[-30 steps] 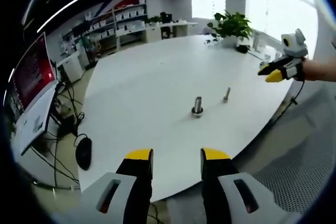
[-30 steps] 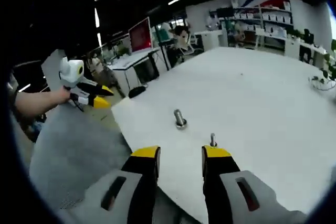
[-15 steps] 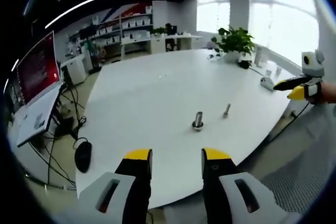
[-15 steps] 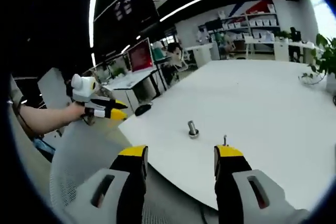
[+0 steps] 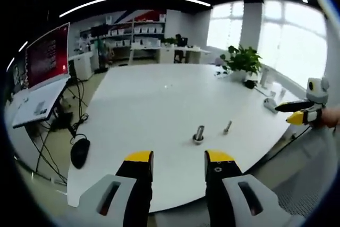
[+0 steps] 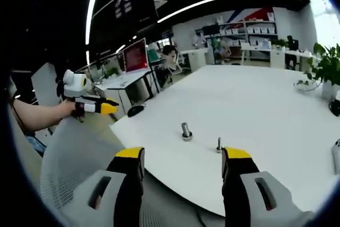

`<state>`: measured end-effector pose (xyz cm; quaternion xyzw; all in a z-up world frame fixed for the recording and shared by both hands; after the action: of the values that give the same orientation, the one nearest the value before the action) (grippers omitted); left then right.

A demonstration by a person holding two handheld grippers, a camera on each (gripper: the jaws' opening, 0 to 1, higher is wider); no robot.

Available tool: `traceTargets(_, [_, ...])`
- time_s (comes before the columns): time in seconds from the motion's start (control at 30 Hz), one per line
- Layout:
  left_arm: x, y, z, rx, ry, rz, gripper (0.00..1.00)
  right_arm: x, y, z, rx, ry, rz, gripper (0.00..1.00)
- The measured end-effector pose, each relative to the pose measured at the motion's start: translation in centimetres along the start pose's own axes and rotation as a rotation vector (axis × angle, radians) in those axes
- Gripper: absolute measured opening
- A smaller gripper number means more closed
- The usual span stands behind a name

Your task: Place the washer onto the threaded stud by aligning its center hole with the stud, sliding it down to the base, and recovering from edge contact or off-axis alignment until the washer reaches the visible bottom stop.

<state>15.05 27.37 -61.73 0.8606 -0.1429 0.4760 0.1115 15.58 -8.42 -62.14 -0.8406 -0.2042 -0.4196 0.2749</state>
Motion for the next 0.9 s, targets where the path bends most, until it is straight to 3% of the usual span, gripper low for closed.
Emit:
traceTargets(0.13, [-0.2,0.3,0.2,-0.015,-0.015,0.007,0.37,0.0,-0.3,0.0,-0.010,0.000,-0.088,0.60])
traceTargets(0.2, [-0.1,0.4,0.3,-0.019,-0.014,0.040,0.37,0.1,-0.2,0.0,-0.013,0.008,-0.083,0.60])
traceTargets(0.33, [-0.2,0.5,0.3,-0.037,-0.014,0.012,0.36,-0.2,0.1,-0.1,-0.016,-0.008,-0.041,0.56])
traceTargets(0.43, [-0.5,0.9,0.5,-0.048,-0.048,0.043,0.35,-0.3,-0.2,-0.2,-0.003,-0.010,-0.042,0.52])
traceTargets(0.5, [-0.6,1.0,0.7,-0.056,-0.059,0.053,0.34,-0.4,-0.1,-0.1,-0.002,-0.012,-0.045,0.53])
traceTargets(0.6, [-0.6,0.8,0.7,-0.065,-0.056,0.034,0.34,-0.3,0.3,-0.2,-0.038,0.003,-0.046,0.63])
traceTargets(0.9, [-0.7,0.7,0.5,-0.061,-0.047,0.006,0.34,-0.9,-0.1,0.1,-0.024,-0.052,-0.074,0.57])
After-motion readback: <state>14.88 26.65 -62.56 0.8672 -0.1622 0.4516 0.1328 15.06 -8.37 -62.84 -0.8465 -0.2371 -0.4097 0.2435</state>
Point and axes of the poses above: the point that each gripper's makers call its tool centre point, and the gripper's own axes: z roughly forward along the fingers, y roughly to its right, x roughly out of its top, the point moved 8 cm from there along -z, roughly backward along the fingers, and after that the axes turned 5 degrees about z, right-handed, at the moved point
